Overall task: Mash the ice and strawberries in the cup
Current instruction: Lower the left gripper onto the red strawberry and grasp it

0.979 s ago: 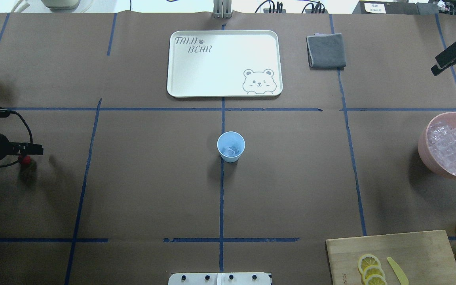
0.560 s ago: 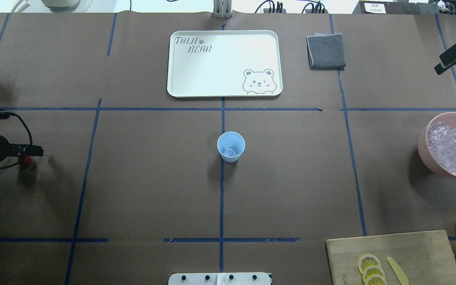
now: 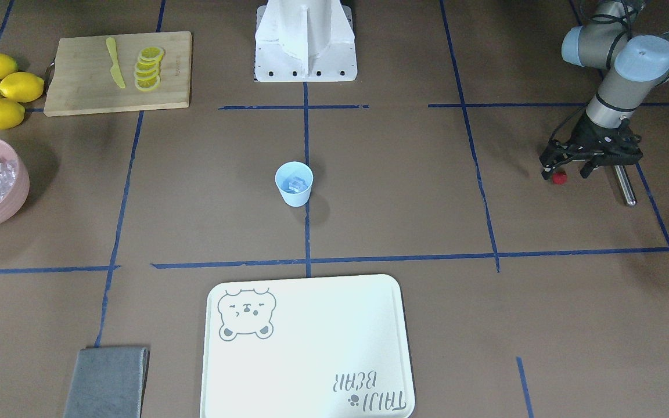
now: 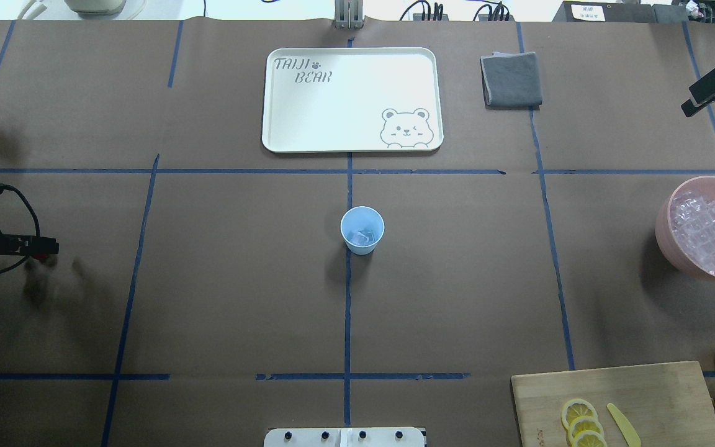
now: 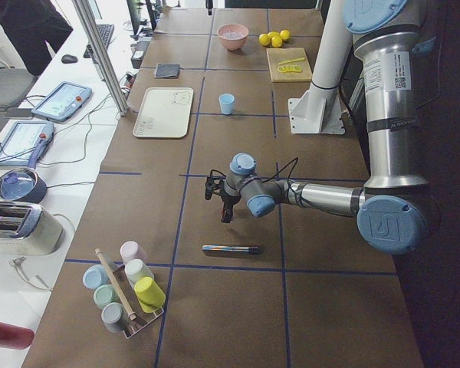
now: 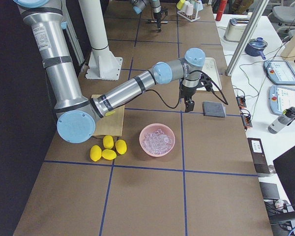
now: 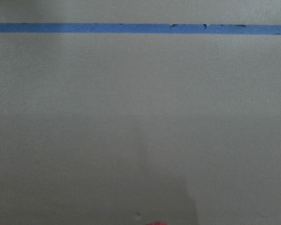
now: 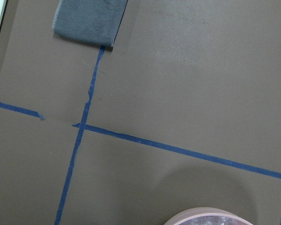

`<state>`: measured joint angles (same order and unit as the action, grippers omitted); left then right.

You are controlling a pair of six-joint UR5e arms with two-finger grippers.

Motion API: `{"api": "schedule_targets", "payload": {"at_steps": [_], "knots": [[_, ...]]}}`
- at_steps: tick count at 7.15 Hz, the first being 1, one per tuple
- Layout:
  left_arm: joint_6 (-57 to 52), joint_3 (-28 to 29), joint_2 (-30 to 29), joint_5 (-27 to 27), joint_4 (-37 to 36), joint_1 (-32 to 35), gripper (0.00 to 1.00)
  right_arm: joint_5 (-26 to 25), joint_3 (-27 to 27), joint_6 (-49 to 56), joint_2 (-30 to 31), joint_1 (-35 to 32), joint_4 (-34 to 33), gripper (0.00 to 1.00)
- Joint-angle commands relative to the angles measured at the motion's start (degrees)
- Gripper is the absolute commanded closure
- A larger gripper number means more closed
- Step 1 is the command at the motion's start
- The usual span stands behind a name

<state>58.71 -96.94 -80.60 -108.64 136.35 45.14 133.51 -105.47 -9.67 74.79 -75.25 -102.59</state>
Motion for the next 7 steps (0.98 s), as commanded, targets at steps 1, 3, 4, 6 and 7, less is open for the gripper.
{"api": "schedule_targets", "payload": {"at_steps": [1,3,4,6,7], "knots": [[0.0,0.0,0.09,0.01,-0.12,-0.57,0.09,0.0,0.0,0.0,0.0,0.02,0.02,0.01],[0.0,0.61,-0.35,0.01,-0.38,-0.75,0.14,0.52,0.0,0.0,0.0,-0.07,-0.07,0.01],[0.0,0.61,-0.43,0.01,-0.38,-0.66,0.15,0.61,0.0,0.0,0.0,-0.16,-0.07,0.01],[0.0,0.61,-0.43,0.01,-0.29,-0.66,0.26,0.62,0.0,0.0,0.0,-0.07,-0.07,0.01],[0.0,0.61,-0.52,0.01,-0.29,-0.66,0.32,0.62,0.0,0.0,0.0,-0.16,-0.07,0.01]]}}
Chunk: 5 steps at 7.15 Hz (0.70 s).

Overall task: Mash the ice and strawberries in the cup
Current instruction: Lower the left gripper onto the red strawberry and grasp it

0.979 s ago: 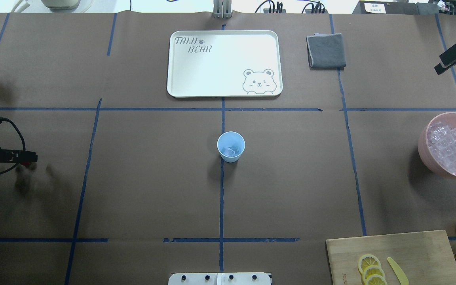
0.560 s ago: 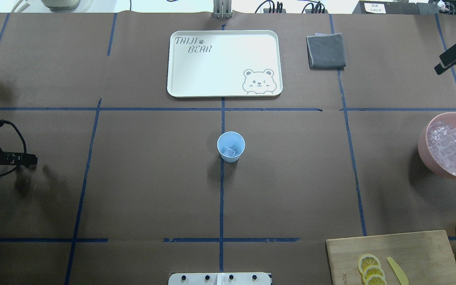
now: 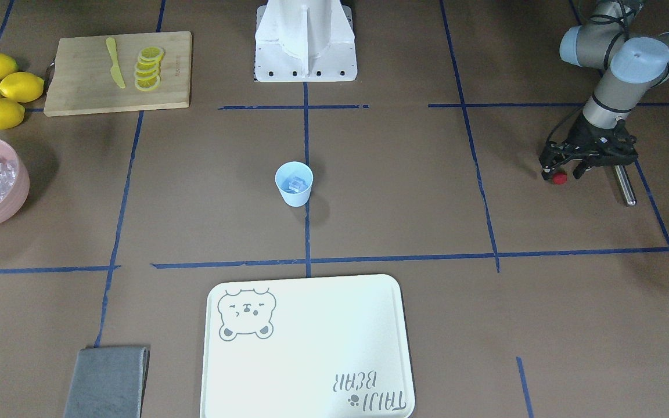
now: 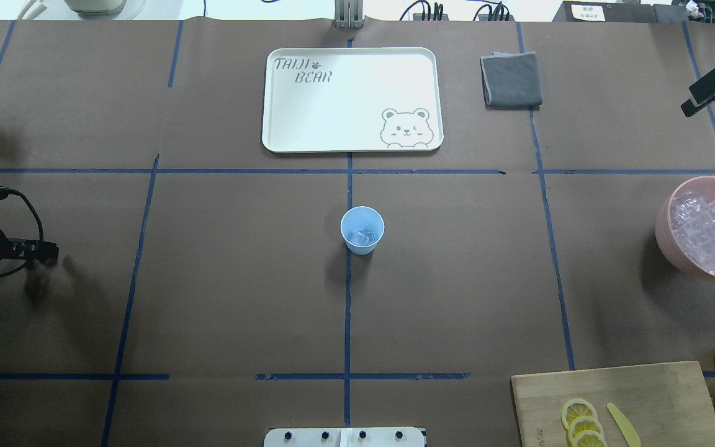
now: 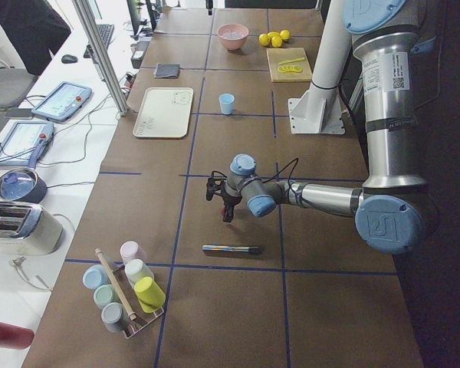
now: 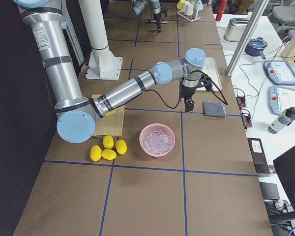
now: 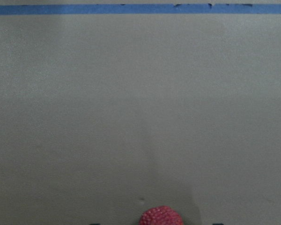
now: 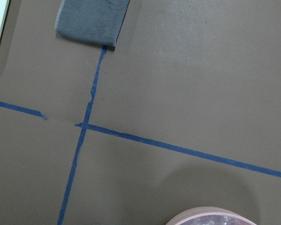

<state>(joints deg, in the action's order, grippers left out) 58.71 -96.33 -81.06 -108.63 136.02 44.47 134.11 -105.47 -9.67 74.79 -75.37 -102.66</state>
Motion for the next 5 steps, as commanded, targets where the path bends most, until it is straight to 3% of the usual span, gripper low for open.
{"api": "schedule_targets", "payload": {"at_steps": [1,5], "knots": [[-0.17,0.0,-0.06,0.0,0.03,0.0,0.41,0.1,0.0,0.0,0.0,0.04,0.0,0.01],[-0.61,-1.48,0.11,0.0,-0.06,0.35,0.94,0.36,0.0,0.0,0.18,-0.22,-0.09,0.01]]}}
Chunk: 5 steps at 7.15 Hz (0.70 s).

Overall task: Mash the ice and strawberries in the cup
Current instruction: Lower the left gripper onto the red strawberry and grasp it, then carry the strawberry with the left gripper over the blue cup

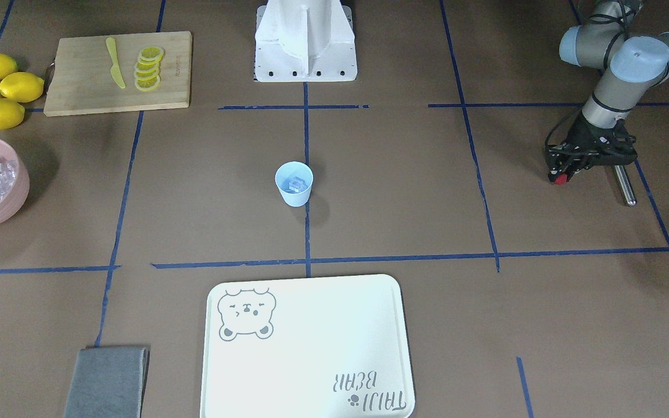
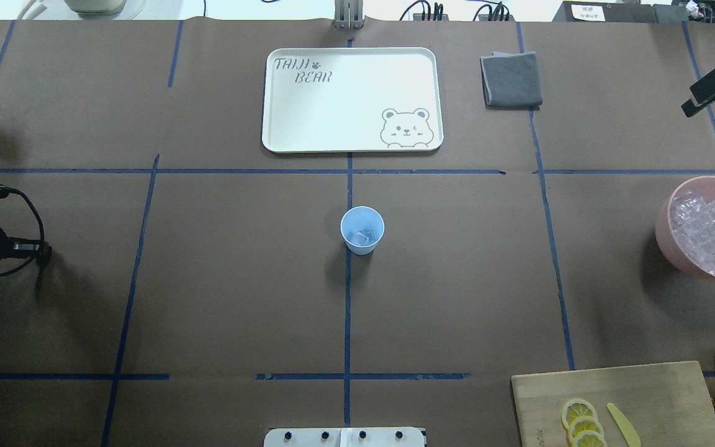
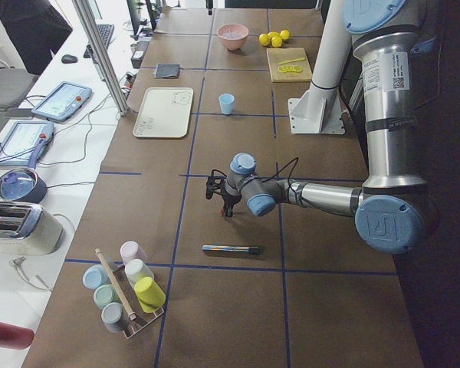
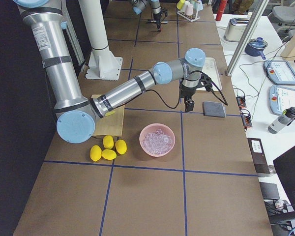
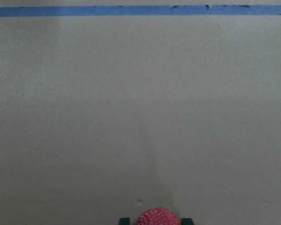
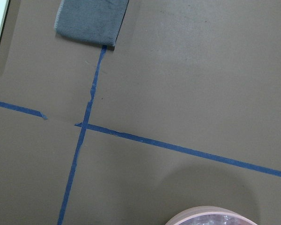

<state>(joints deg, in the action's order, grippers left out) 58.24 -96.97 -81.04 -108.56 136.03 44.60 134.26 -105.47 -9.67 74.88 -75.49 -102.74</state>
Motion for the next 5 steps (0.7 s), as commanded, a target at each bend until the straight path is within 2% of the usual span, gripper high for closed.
{"api": "schedule_targets", "payload": {"at_steps": [1,2,3,4,5], "knots": [[-0.14,-2.68,0.62,-0.42,-0.15,0.39,0.97,0.56,-0.17,0.0,0.87,-0.18,0.26,0.01],[-0.14,-5.75,0.45,-0.42,-3.72,0.48,0.98,0.65,-0.35,0.17,1.49,-0.88,0.26,0.01],[-0.14,-10.3,-0.34,-0.51,-11.07,0.22,0.99,0.65,-0.35,2.26,2.89,-2.01,0.26,0.01],[0.38,-13.92,-4.0,-0.51,-18.36,0.13,0.98,1.0,-0.26,5.59,5.34,-3.42,0.26,0.01],[0.65,-16.65,-11.26,-0.68,-29.66,0.04,0.98,1.27,0.08,9.54,7.28,-5.26,0.35,0.01]]}}
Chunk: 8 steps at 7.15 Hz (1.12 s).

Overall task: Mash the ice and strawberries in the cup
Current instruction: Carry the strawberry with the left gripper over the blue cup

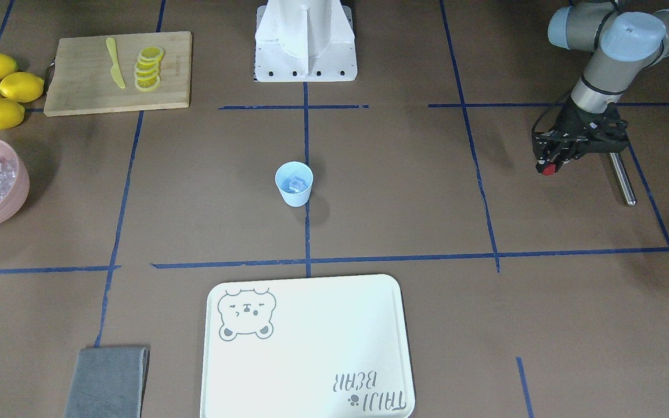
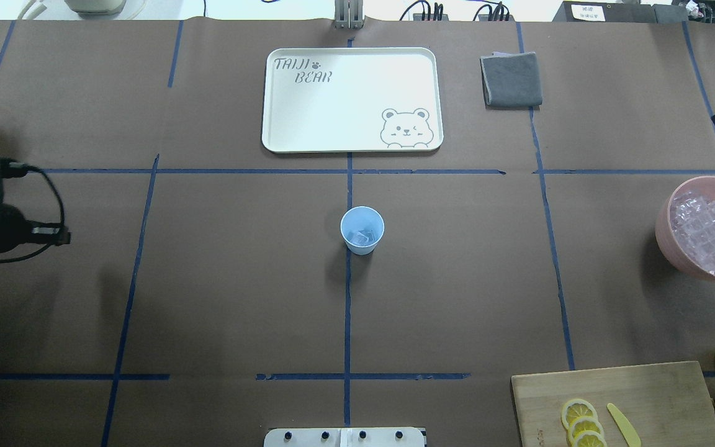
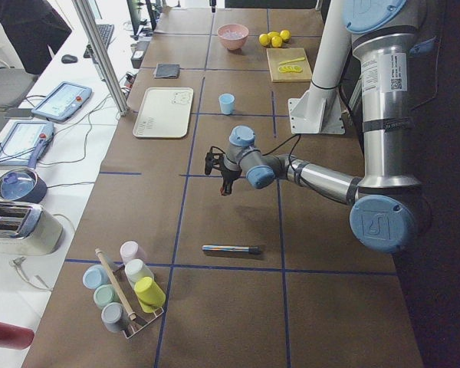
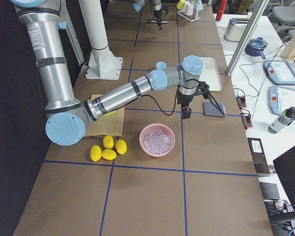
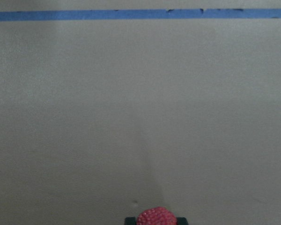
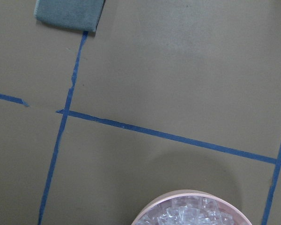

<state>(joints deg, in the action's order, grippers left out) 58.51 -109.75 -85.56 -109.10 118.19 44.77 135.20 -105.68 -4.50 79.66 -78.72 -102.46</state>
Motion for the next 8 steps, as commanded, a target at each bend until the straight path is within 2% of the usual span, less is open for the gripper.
{"api": "schedule_targets", "payload": {"at_steps": [1,2,3,4,5,6,8], "knots": [[0.46,-5.29,-15.86,-0.15,-24.03,-0.12,0.99,0.33,0.38,6.76,4.78,-3.7,0.07,0.01],[4.46,-4.6,-23.79,-0.15,-30.85,-0.73,0.99,0.24,0.73,8.53,7.5,-4.85,2.15,0.01],[9.29,-3.73,-30.04,-0.15,-34.05,-4.13,0.99,0.24,1.95,10.11,10.48,-7.21,5.65,0.01],[14.99,-0.5,-36.2,-0.15,-34.69,-5.81,0.99,0.33,3.36,12.65,13.73,-9.06,8.91,0.01],[18.62,3.54,-42.7,-0.15,-34.61,-7.83,0.99,1.02,4.76,12.85,14.29,-11.08,11.2,0.01],[21.26,7.23,-47.63,-0.15,-34.52,-9.77,0.99,2.42,4.95,13.03,16.29,-11.45,11.58,0.01],[24.44,10.25,-51.89,0.03,-34.0,-13.46,0.99,2.96,4.87,12.76,17.1,-11.54,12.37,0.01]]}}
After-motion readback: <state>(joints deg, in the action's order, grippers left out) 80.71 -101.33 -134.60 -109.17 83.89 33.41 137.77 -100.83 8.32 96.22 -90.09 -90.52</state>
